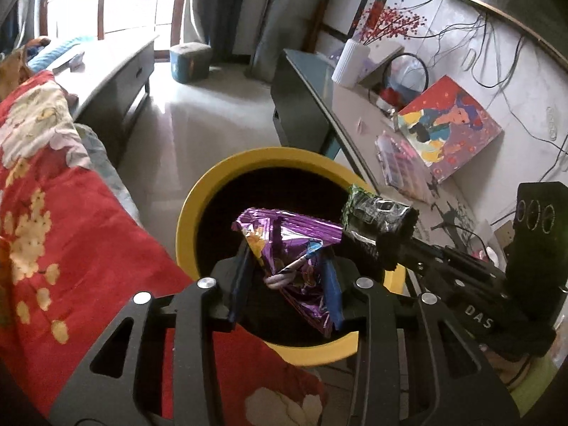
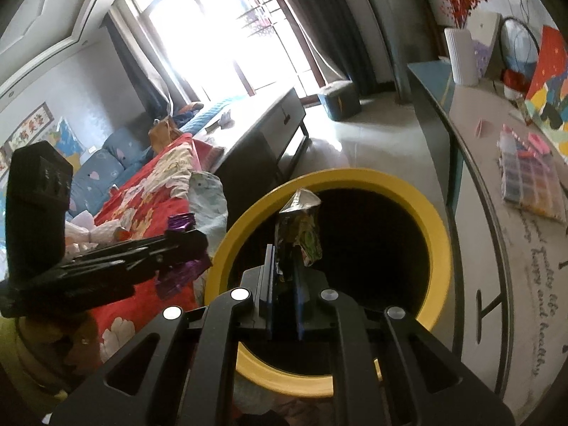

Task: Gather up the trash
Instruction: 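Open both grippers to drop the wrapper and packet into the bin, then move both open grippers back over the trash on the bedspread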

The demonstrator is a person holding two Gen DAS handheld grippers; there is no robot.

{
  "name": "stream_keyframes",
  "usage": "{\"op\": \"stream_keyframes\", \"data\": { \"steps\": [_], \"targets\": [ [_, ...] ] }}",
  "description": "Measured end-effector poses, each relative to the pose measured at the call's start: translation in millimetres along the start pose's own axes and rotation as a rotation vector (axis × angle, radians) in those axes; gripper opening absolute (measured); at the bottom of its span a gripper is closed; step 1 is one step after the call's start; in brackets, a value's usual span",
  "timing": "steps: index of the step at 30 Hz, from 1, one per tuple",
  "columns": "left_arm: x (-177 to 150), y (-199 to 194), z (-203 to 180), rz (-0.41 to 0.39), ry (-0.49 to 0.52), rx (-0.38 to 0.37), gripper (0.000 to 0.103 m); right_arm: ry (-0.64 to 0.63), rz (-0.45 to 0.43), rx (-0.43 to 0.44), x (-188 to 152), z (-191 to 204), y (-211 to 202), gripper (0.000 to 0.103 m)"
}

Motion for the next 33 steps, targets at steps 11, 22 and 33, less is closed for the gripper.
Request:
{"op": "stream_keyframes", "data": {
  "steps": [11, 22, 33],
  "targets": [
    [-12, 8, -3, 0.05, -0.001, -0.043, 0.064, 0.019, -0.028, -0.076, 3, -14, -7, 0.045],
    [-2, -48, 17, -0.079, -0.041, 0.046, 0.092, -0.037, -0.108, -0.096, 19, 8, -21, 0.068],
    [-6, -113, 61, -0.194, -0.125, 0.193, 0.092, -0.114, -0.142, -0.02, 27, 64, -31, 0.071]
  ]
}}
Point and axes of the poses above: each gripper's, at about its wrist camera, not at the fingertips, and y roughly the way its jaws point, z to its left, x to its top, the point moved 7 cm from there along y, roughly the way its jaws point, and after that the axes turned 5 degrees about -z, right-handed, at the moved point
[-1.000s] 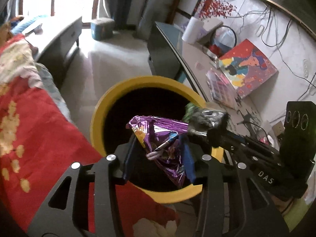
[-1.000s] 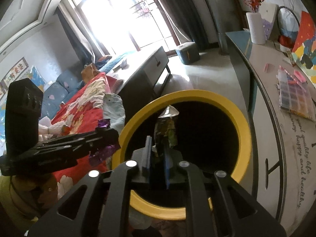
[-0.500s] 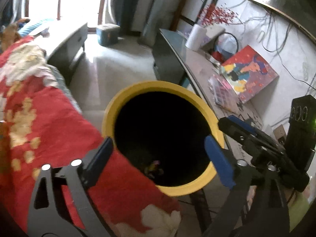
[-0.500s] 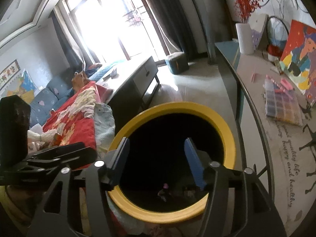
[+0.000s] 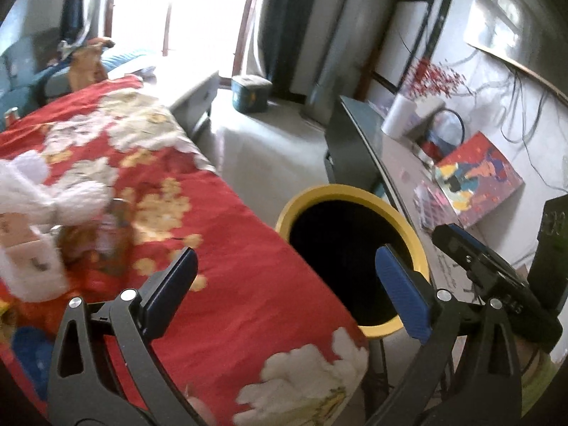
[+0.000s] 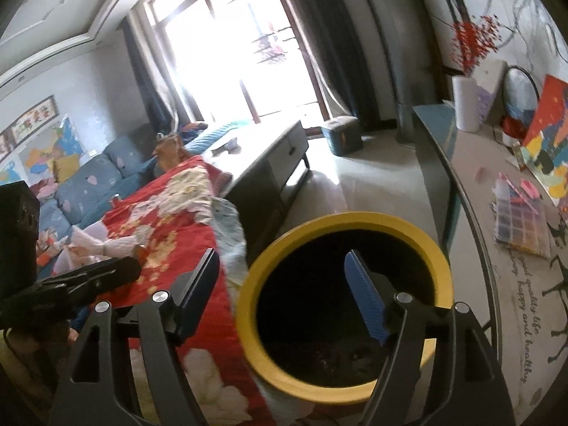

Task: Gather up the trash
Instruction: 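Move both open grippers back over the trash on the bedspread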

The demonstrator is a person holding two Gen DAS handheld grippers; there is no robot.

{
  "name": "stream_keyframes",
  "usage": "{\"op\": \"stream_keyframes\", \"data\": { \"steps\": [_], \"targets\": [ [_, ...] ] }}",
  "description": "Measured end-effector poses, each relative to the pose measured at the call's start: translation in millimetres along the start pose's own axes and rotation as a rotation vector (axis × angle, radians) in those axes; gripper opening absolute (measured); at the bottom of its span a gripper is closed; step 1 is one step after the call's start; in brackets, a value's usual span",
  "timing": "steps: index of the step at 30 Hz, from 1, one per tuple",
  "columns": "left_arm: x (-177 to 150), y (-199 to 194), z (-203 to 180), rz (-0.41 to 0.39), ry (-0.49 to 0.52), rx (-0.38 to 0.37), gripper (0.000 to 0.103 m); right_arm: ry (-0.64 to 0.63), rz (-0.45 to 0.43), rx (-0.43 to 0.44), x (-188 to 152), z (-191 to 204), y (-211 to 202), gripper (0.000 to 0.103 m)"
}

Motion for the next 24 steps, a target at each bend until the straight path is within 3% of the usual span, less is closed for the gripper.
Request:
{"op": "stream_keyframes", "data": {
  "steps": [16, 24],
  "targets": [
    [-4, -52, 62, -0.086, -0.091, 0.103, 0.092, -0.1, 0.006, 0.137, 2, 84, -2, 0.076],
    [-11, -78, 110, -0.121, -0.17, 0.191, 0.092, -0.151, 0.027, 0.217, -1, 127, 5, 0.077]
  ]
}}
Point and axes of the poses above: each gripper's, at about its wrist camera, not at the fingertips, and y roughly the way its jaws point, z to its left, x to its top, the point moved 7 cm from there along y, roughly the way its jaws point, and after that the axes turned 5 degrees about -z, right-handed, at the moved point
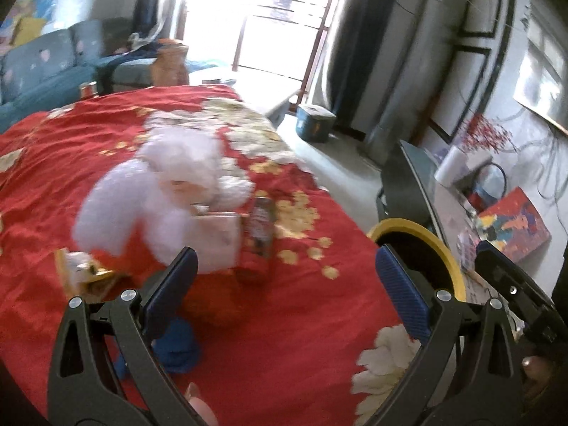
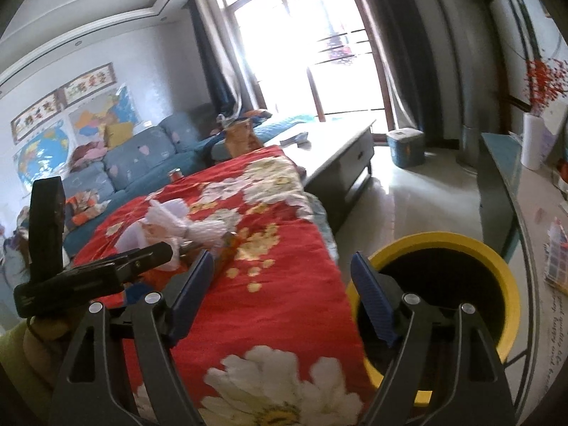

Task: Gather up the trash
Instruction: 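Move both open grippers back over the trash on the bedspread, then grasp the white foam mesh sleeve with the left gripper while the right gripper grasps another white foam piece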

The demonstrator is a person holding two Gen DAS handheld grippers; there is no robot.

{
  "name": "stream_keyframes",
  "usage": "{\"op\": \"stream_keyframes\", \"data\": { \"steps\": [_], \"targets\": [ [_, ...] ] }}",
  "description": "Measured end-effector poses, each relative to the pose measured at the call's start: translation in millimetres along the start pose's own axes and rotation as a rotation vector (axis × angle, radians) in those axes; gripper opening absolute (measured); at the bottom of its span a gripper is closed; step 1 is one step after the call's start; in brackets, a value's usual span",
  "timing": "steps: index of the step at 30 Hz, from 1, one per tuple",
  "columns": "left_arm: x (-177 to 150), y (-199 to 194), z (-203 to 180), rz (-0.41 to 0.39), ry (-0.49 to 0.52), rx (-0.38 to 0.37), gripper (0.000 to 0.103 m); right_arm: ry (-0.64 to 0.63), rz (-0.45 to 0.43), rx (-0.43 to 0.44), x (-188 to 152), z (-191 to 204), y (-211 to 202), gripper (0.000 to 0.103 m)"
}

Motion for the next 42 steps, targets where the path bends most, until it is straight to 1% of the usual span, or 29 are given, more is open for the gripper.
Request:
{"op": "stream_keyframes", "data": {
  "steps": [10, 18, 22, 23, 24, 26, 27, 29, 33, 35, 36, 37, 39, 40, 41, 42],
  "targets": [
    [9, -25, 71, -0.053, -0.127, 0.091, 0.092, -0.063, 0.019, 0.096, 10, 56, 30, 0.077],
    [16, -37, 108, -0.079, -0.196, 0.118, 0.092, -0.102, 0.055, 0.164, 16, 91, 64, 0.077],
    [16, -34, 122, -0.07, -0.228, 0.104, 0.092, -0.115, 0.082, 0.202, 18, 106, 85, 0.076],
    [15, -33, 126, -0.066, -0.237, 0.094, 0.091, -0.118, 0.091, 0.217, 19, 111, 92, 0.074],
    [15, -32, 128, -0.062, -0.244, 0.085, 0.09, -0.124, 0.099, 0.228, 19, 115, 97, 0.073],
    [14, -28, 131, -0.052, -0.261, 0.056, 0.083, -0.136, 0.113, 0.239, 20, 122, 107, 0.069],
    [14, -25, 132, -0.047, -0.269, 0.042, 0.081, -0.139, 0.119, 0.245, 20, 124, 111, 0.068],
    [14, -21, 132, -0.041, -0.277, 0.018, 0.073, -0.141, 0.132, 0.257, 20, 130, 119, 0.063],
    [16, -15, 130, -0.031, -0.294, -0.034, 0.068, -0.12, 0.157, 0.27, 20, 136, 138, 0.056],
    [18, -12, 131, -0.026, -0.307, -0.049, 0.063, -0.098, 0.172, 0.286, 20, 139, 146, 0.05],
    [18, -11, 132, -0.024, -0.314, -0.056, 0.062, -0.094, 0.18, 0.293, 20, 139, 151, 0.048],
    [18, -9, 132, -0.022, -0.321, -0.062, 0.061, -0.093, 0.187, 0.295, 19, 141, 153, 0.043],
    [18, -9, 131, -0.02, -0.324, -0.07, 0.058, -0.084, 0.206, 0.31, 16, 142, 159, 0.028],
    [19, -9, 130, -0.02, -0.32, -0.073, 0.054, -0.08, 0.21, 0.312, 15, 142, 160, 0.017],
    [19, -9, 128, -0.02, -0.314, -0.074, 0.047, -0.078, 0.209, 0.311, 15, 142, 159, 0.011],
    [19, -9, 127, -0.019, -0.307, -0.078, 0.044, -0.076, 0.202, 0.312, 15, 142, 159, 0.008]
  ]
}}
Point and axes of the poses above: each gripper's, at about its wrist camera, not at the fingertips, and y roughly the way its jaws point, z to its left, x to its top, the point moved 7 cm from there along y, roughly the way its jaws point, and after that the axes turned 5 degrees about -z, right-handed, at the moved point
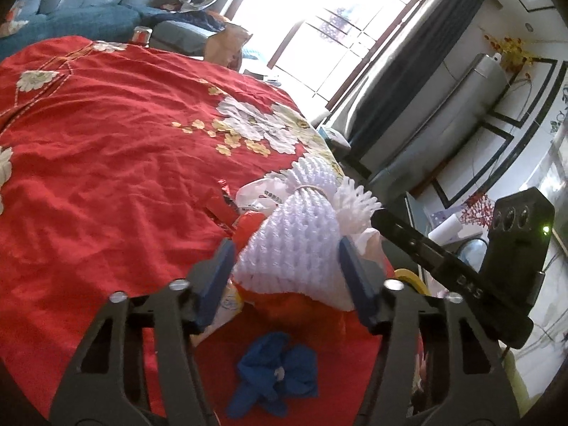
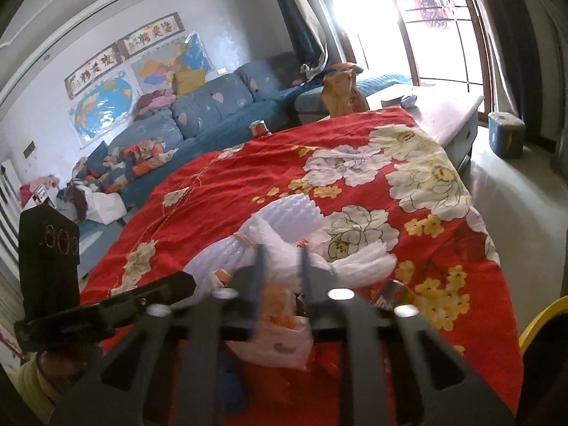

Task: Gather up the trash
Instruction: 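Grasp the white foam mesh sleeve with the left gripper while the right gripper grasps another white foam piece, then carry both white foam pieces in both grippers over the yellow-rimmed bin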

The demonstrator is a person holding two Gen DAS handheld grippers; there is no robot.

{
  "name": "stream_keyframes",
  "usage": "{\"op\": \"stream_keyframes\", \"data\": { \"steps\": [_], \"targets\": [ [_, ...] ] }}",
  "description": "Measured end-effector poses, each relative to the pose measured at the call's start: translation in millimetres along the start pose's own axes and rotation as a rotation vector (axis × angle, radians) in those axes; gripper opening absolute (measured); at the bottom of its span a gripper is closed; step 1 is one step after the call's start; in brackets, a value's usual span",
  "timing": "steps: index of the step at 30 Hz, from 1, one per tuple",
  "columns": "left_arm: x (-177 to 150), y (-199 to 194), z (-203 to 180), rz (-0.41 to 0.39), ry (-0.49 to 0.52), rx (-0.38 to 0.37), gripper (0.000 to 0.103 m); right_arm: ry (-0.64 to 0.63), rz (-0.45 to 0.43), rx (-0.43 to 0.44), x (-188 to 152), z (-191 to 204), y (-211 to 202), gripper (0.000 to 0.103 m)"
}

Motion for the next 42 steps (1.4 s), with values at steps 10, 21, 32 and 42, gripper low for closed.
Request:
{"op": "stream_keyframes", "data": {
  "steps": [10, 21, 32, 42],
  "targets": [
    [-3, -4, -16, -0.019, 0.068, -0.015, 0.017, 0.023, -0.095, -0.019, 11, -8, -26, 0.006],
    [17, -37, -29, -0.13, 0.075, -0.037, 0.011, 0.047, -0.202, -0.034, 28, -19, -66, 0.005],
    [11, -45, -65, -0.134, 0.135, -0.095, 0.011, 0.075, -0.247, -0.075, 21, -33, -105, 0.005],
    [-6, -37, -99, -0.102, 0.195, -0.139, 0.011, 0.109, -0.284, -0.137, 14, -58, -140, 0.005]
  ]
}}
Point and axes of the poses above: each gripper's, at about its wrist camera, not at the fingertips, and y roughly the way its jaws point, z to its left, x to its top, the point moved 7 cm from there along y, roughly the way its jaws point, and after that the axes turned 5 degrees about -z, right-handed, at the moved point
